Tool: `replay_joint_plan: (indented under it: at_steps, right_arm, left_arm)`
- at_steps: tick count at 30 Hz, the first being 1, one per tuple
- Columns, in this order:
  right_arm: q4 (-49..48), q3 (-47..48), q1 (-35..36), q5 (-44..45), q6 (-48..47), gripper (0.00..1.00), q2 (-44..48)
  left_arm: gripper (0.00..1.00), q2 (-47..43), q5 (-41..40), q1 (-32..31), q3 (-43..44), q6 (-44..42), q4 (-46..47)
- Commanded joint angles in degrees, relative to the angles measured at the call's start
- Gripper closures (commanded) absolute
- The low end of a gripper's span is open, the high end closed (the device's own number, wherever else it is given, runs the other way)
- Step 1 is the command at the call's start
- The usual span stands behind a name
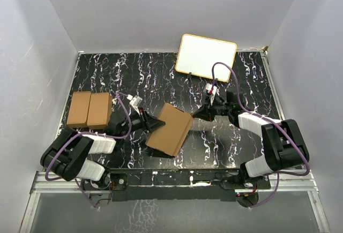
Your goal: Fold the paper box
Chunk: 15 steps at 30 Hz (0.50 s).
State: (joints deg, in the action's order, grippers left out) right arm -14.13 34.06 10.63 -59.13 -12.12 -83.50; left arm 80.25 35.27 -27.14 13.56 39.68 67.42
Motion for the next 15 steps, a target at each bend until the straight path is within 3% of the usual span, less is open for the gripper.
replay_joint_plan:
  at_steps: [1,15]
  right_arm:
    - [2.2,1.3,0.3,0.0,-8.0,0.92,2.3]
    - [3.7,0.4,4.5,4.4,-16.5,0.92,5.8]
  left_arm:
    - [1.00,-1.6,-4.9,0.6,-1.7,-4.3,3.9]
    - [1.00,-1.6,-5.2,0.6,-2.6,-3.9,6.6]
